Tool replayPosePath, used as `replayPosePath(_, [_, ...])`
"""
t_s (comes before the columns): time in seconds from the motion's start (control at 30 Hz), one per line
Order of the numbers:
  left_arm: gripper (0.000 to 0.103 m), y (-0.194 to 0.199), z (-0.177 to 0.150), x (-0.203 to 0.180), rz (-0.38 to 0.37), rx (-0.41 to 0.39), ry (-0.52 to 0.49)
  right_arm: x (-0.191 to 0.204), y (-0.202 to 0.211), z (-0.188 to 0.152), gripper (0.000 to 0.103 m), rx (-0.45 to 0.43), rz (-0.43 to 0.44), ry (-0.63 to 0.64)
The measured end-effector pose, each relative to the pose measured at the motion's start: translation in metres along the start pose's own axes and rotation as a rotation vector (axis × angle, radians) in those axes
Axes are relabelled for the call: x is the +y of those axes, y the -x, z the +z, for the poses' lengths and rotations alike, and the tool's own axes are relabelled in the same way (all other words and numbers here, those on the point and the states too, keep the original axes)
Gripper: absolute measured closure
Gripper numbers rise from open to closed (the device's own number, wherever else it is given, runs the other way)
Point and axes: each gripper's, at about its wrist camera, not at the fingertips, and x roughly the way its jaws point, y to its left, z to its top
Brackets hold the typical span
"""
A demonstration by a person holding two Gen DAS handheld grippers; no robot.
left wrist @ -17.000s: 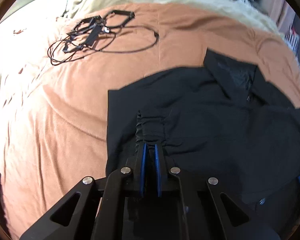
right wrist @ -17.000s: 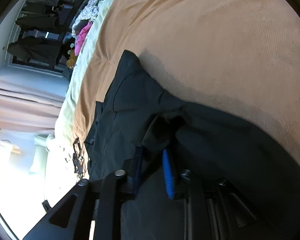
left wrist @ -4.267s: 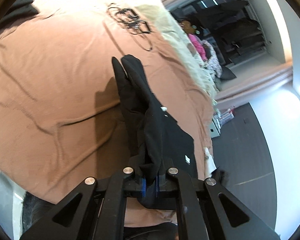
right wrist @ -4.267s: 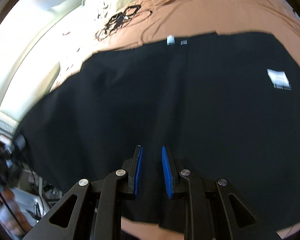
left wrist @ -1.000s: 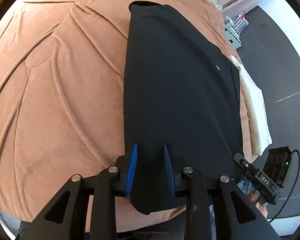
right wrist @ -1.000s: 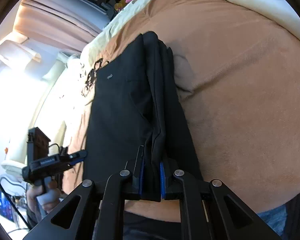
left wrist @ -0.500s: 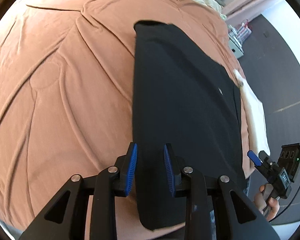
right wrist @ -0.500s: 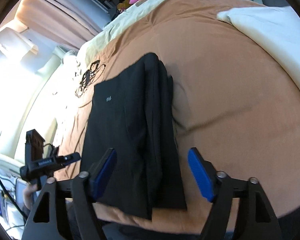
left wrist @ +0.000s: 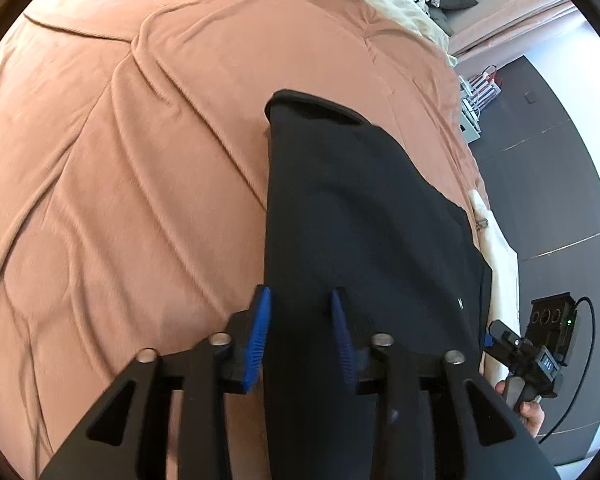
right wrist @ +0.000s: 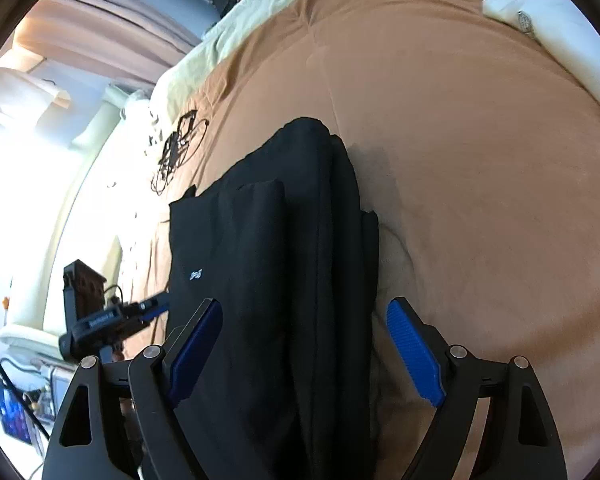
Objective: Fold large clothes
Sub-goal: 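Open the right tool while the left tool holds the stack edge, then close the right tool on the folded shirt while the left tool keeps holding it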
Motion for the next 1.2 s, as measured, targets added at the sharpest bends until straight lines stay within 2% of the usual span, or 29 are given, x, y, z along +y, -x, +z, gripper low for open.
replayPosePath(0.13, [0.063,-0.01,0.008,-0.003,-0.03,0.001,0.01,-0.005,-0.014,0.006,0.015,0.029,0.027,-0.005])
replayPosePath(0.33, [0.063,-0.008,0.011,-0.026,0.046,-0.009,-0.083,-0.011,-0.027,0.011,0.014,0.072,0.057,-0.021])
replayPosePath(0.47, [0.063,-0.006,0.009,-0.048,0.095,-0.013,-0.152,-0.016,-0.021,0.008,0.014,0.072,0.074,-0.023])
replayPosePath(0.6, [0.063,-0.008,0.011,-0.057,0.135,-0.01,-0.181,-0.025,-0.02,0.007,0.014,0.069,0.09,-0.049])
replayPosePath(0.87, [0.063,-0.009,0.014,-0.056,0.131,0.001,-0.174,-0.023,-0.041,0.017,0.014,0.073,0.113,-0.077])
replayPosePath(0.93, [0.063,-0.01,0.015,-0.055,0.124,0.002,-0.17,-0.023,-0.045,0.02,0.022,0.067,0.118,-0.085])
replayPosePath(1.0, [0.063,-0.008,0.014,-0.052,0.118,-0.003,-0.17,-0.023,-0.047,0.02,0.044,0.076,0.12,-0.091])
replayPosePath(1.03, [0.063,-0.008,0.013,-0.05,0.116,-0.006,-0.169,-0.022,-0.048,0.019,0.048,0.08,0.122,-0.09])
replayPosePath(1.07, [0.063,-0.007,0.012,-0.046,0.117,-0.008,-0.165,-0.02,-0.048,0.019,0.059,0.083,0.128,-0.084])
replayPosePath(1.1, [0.063,-0.006,0.011,-0.042,0.121,-0.016,-0.156,-0.018,-0.048,0.019,0.065,0.084,0.134,-0.076])
replayPosePath(1.13, [0.063,-0.006,0.011,-0.036,0.119,-0.021,-0.138,-0.015,-0.046,0.018,0.068,0.079,0.131,-0.061])
replayPosePath(1.2, [0.051,-0.007,0.012,-0.025,0.089,-0.018,-0.086,-0.011,-0.042,0.019,0.076,0.068,0.13,-0.043])
